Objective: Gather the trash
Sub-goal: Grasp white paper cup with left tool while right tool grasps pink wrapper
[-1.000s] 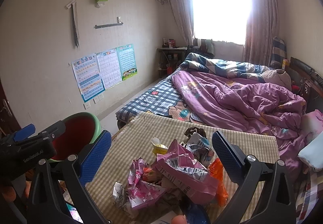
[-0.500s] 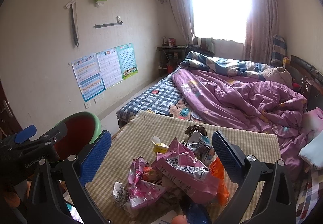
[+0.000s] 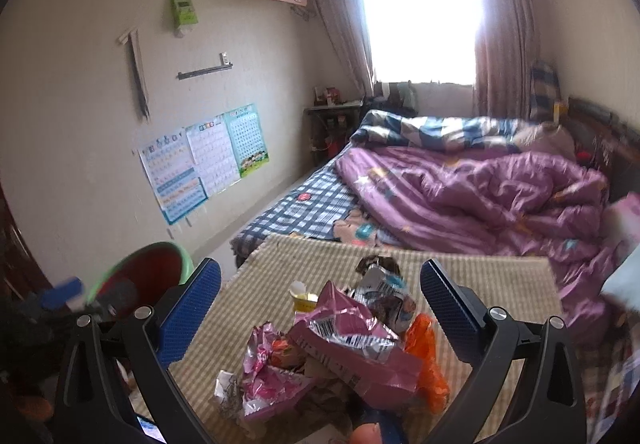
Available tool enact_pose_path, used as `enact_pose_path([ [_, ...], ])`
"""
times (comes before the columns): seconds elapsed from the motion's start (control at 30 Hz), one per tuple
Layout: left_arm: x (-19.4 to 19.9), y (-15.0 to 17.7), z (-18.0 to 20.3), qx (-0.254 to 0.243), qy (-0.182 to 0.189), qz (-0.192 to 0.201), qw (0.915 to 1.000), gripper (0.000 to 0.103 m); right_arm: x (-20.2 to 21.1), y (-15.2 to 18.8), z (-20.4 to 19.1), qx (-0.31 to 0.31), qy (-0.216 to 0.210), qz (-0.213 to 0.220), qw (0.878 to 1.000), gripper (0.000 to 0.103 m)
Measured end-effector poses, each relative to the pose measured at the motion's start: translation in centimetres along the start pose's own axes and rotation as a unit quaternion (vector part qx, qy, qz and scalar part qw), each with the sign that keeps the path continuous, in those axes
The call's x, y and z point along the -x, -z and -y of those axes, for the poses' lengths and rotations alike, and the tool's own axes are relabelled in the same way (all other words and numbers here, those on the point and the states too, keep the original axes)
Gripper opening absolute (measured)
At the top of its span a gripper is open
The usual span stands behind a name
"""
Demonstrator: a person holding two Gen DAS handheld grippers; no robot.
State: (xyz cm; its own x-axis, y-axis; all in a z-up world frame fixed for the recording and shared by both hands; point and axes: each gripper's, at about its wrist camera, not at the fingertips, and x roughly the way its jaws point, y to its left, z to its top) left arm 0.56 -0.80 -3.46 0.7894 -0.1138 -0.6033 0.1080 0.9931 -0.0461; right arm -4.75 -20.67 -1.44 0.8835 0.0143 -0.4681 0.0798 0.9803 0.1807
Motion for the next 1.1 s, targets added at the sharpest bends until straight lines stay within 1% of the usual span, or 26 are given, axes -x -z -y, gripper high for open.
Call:
enact_pose_path([
  [0.07, -1.0, 0.9, 0.7, -0.013, 0.024, -0.023, 0.9994, 0.098, -0.3, 0.2, 0.8, -0.001, 0.006, -0.020, 1.000, 0.096],
  [0.13, -2.0, 2.0, 1.5, -0.032, 0.037, -0.050, 0.9976, 0.098, -0.4, 0.5, 1.6, 0.016, 0.027, -0.036, 0.999, 0.096],
  [0.2, -3.0, 3.3, 1.8, -0.039, 0.070, -0.080, 0.9936, 0.097, -0.2, 0.8, 2.3, 0.028, 0.026, -0.045, 0.998, 0.096],
  [0.27, -4.3, 4.8, 2.2, -0.039, 0.091, -0.111, 0.9889, 0.093, -0.2, 1.2, 2.9, 0.024, 0.024, -0.058, 0.998, 0.096],
  [0.3, -5.0, 5.3, 2.4, -0.038, 0.107, -0.131, 0.9849, 0.084, -0.4, 1.4, 3.4, 0.016, 0.021, -0.068, 0.997, 0.096],
  [0.33, -5.5, 5.8, 2.6, -0.037, 0.120, -0.149, 0.9808, 0.080, -0.7, 1.7, 3.9, 0.005, 0.015, -0.082, 0.997, 0.096],
  [0.37, -6.1, 6.3, 2.8, -0.038, 0.132, -0.168, 0.9762, 0.080, -0.8, 1.9, 4.2, 0.000, 0.009, -0.089, 0.996, 0.096],
  [0.43, -6.7, 6.9, 3.6, -0.048, 0.140, -0.184, 0.9716, 0.080, -1.2, 2.4, 4.9, -0.015, -0.007, -0.107, 0.994, 0.096],
  [0.47, -7.2, 7.5, 4.2, -0.064, 0.138, -0.192, 0.9697, 0.080, -1.2, 2.5, 5.0, -0.021, -0.013, -0.111, 0.994, 0.096],
  [0.53, -8.0, 8.4, 5.0, -0.077, 0.134, -0.202, 0.9671, 0.080, -1.2, 2.8, 5.4, -0.031, -0.025, -0.118, 0.992, 0.096],
  [0.6, -8.6, 8.9, 5.5, -0.080, 0.132, -0.210, 0.9654, 0.080, -1.4, 2.9, 5.4, -0.036, -0.039, -0.124, 0.991, 0.096],
  [0.67, -8.8, 8.9, 5.6, -0.072, 0.139, -0.209, 0.9653, 0.080, -1.4, 2.9, 5.3, -0.041, -0.056, -0.131, 0.989, 0.096],
  [0.7, -8.9, 8.7, 5.6, -0.069, 0.141, -0.209, 0.9651, 0.078, -1.6, 2.7, 5.1, -0.043, -0.064, -0.134, 0.988, 0.093],
  [0.73, -8.9, 8.6, 5.6, -0.063, 0.151, -0.208, 0.9644, 0.069, -1.7, 2.8, 4.9, -0.044, -0.073, -0.139, 0.987, 0.089],
  [0.77, -8.9, 8.4, 5.4, -0.057, 0.159, -0.209, 0.9633, 0.062, -1.8, 2.8, 4.6, -0.045, -0.078, -0.142, 0.986, 0.088],
  [0.8, -8.8, 8.2, 5.1, -0.053, 0.164, -0.210, 0.9624, 0.058, -2.0, 2.8, 4.3, -0.044, -0.084, -0.149, 0.984, 0.085],
  [0.9, -8.7, 8.0, 5.1, -0.050, 0.169, -0.211, 0.9615, 0.054, -2.5, 2.8, 3.4, -0.038, -0.100, -0.162, 0.981, 0.071],
  [0.93, -8.7, 7.9, 5.1, -0.049, 0.170, -0.211, 0.9614, 0.054, -2.6, 2.8, 3.0, -0.035, -0.113, -0.169, 0.978, 0.067],
  [0.97, -8.8, 7.9, 5.1, -0.048, 0.171, -0.210, 0.9614, 0.054, -2.7, 3.0, 2.7, -0.032, -0.121, -0.174, 0.977, 0.065],
  [1.03, -8.9, 7.9, 5.1, -0.046, 0.171, -0.211, 0.9614, 0.054, -3.3, 3.5, 1.4, -0.018, -0.143, -0.195, 0.970, 0.055],
  [1.1, -8.7, 8.0, 5.1, -0.045, 0.172, -0.210, 0.9613, 0.054, -4.1, 4.1, -0.2, 0.000, -0.162, -0.214, 0.963, 0.051],
])
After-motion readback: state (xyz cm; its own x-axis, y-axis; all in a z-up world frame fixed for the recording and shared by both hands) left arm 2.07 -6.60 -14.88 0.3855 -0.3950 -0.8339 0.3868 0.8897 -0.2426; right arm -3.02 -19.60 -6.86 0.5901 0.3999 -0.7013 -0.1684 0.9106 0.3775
